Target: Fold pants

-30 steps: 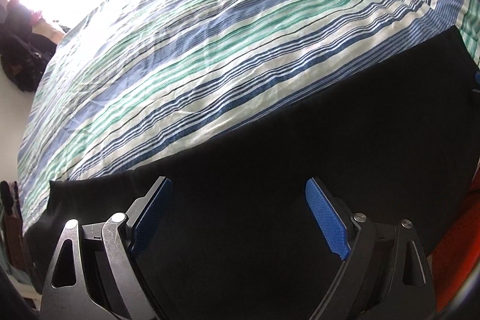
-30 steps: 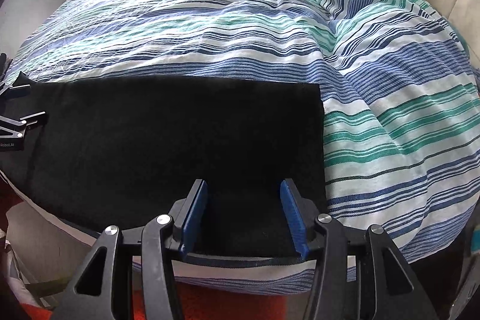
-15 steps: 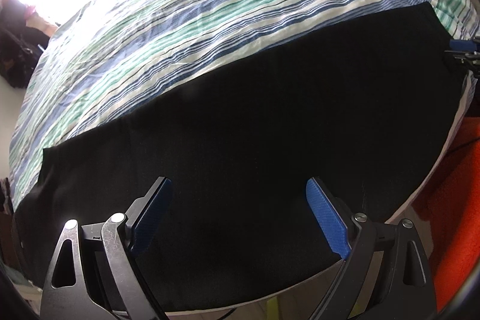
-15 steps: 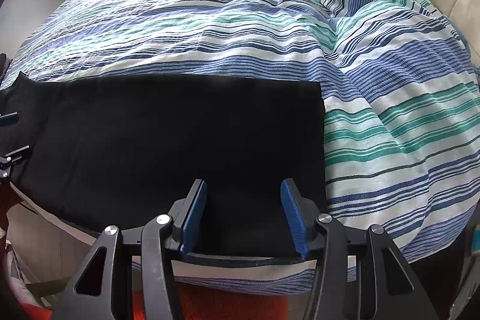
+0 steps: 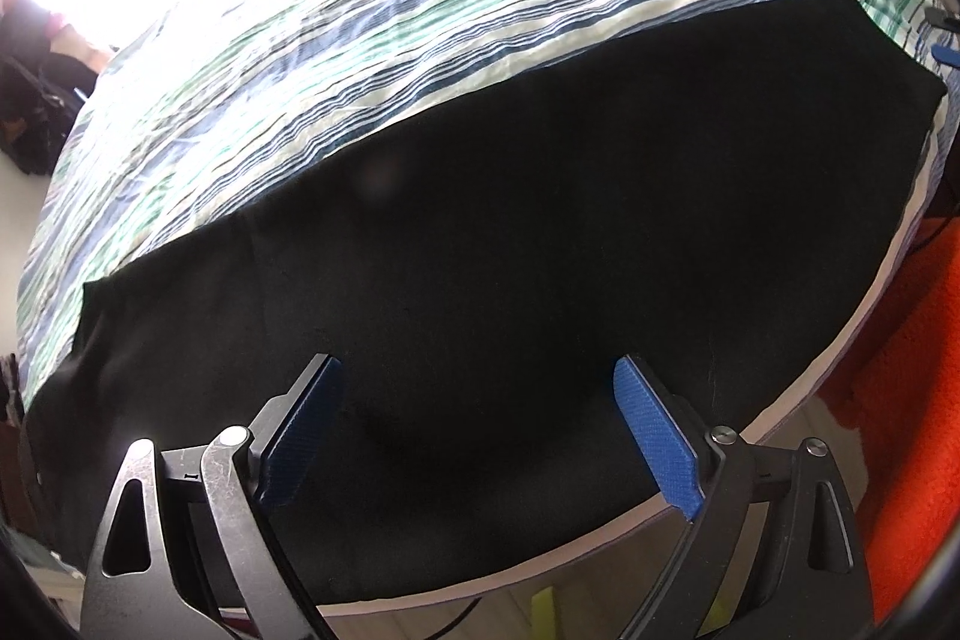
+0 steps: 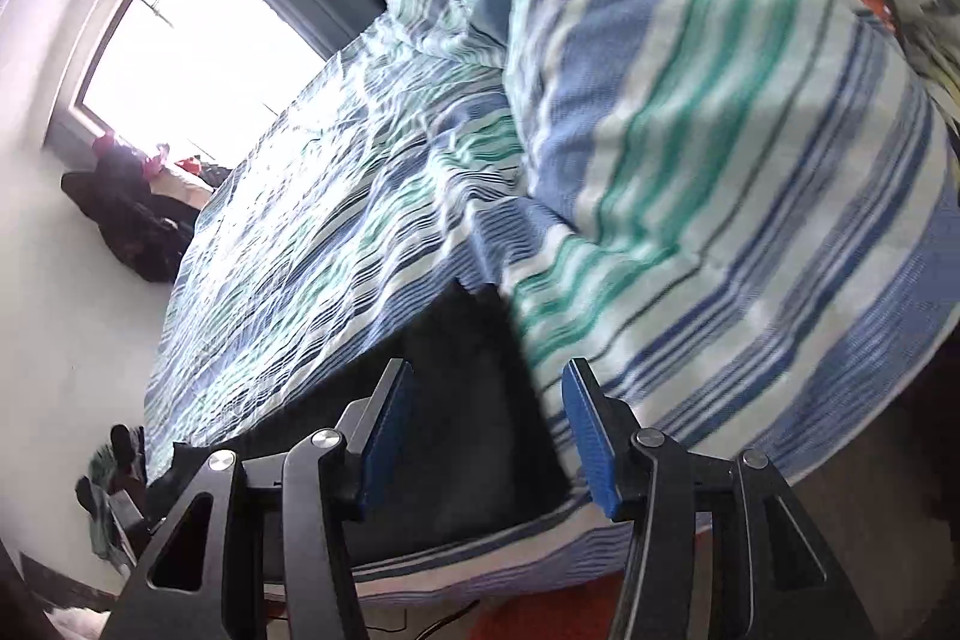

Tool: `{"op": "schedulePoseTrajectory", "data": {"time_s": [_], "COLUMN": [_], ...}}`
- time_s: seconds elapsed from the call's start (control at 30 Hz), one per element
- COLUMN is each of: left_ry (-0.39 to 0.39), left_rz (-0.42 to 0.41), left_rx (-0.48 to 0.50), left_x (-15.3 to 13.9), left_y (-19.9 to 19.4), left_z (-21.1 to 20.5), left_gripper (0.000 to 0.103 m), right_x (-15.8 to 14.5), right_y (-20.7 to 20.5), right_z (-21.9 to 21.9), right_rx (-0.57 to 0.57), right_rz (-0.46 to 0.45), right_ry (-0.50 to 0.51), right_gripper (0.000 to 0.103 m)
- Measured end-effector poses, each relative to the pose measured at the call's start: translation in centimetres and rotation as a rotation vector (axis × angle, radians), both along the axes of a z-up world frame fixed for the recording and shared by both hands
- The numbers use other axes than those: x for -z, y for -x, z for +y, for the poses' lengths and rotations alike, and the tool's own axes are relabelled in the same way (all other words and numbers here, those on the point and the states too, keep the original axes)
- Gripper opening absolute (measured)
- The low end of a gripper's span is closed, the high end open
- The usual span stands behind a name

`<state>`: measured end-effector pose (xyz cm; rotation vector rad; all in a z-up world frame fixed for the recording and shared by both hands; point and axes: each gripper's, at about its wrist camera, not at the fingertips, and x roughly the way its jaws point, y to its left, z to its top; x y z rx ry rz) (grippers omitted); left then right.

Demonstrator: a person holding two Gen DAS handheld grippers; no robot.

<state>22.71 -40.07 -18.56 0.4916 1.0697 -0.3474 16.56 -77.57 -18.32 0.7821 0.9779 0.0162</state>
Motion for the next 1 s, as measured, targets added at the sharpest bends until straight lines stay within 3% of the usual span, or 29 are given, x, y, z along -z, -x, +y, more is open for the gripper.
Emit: {"op": "schedulePoseTrajectory", "data": {"time_s": [0.07, 0.23, 0.33, 0.43, 0.5, 0.73, 0.83, 0.93, 1.0], "left_ry": [0.003, 0.018, 0.009, 0.007, 0.008, -0.007, -0.002, 0.014, 0.015], "left_rz": [-0.001, 0.013, 0.013, 0.017, 0.018, 0.003, 0.009, 0.012, 0.005], "left_rx": [-0.003, -0.022, -0.016, -0.017, -0.023, -0.017, -0.02, -0.041, -0.042], "left_x": [0.2, 0.7, 1.0, 1.2, 1.4, 1.8, 1.7, 2.0, 2.2], "left_y": [-0.1, -0.4, -1.0, -1.4, -1.7, -1.5, -1.2, -1.3, -1.2], "left_z": [0.1, 1.0, 1.0, 1.0, 1.0, 0.5, 0.2, 0.2, 0.0], "left_gripper": [0.095, 0.097, 0.097, 0.097, 0.097, 0.097, 0.097, 0.097, 0.097], "right_x": [1.0, 2.7, 3.9, 5.2, 5.3, 6.2, 4.0, 3.5, 4.8], "right_y": [0.7, 1.9, 0.8, 0.5, 0.6, -0.8, -1.2, -2.0, -2.8], "right_z": [-0.5, 0.6, 2.2, 3.6, 4.3, 4.5, 5.8, 7.0, 7.5], "right_rx": [-0.026, -0.028, -0.062, -0.087, -0.098, -0.005, -0.067, -0.104, -0.098], "right_rz": [0.048, 0.033, 0.118, 0.183, 0.158, 0.099, 0.026, 0.051, 0.093], "right_ry": [-0.086, -0.281, -0.206, -0.241, -0.295, -0.298, -0.236, -0.134, -0.142], "right_gripper": [0.052, 0.052, 0.052, 0.052, 0.053, 0.054, 0.029, 0.028, 0.028]}}
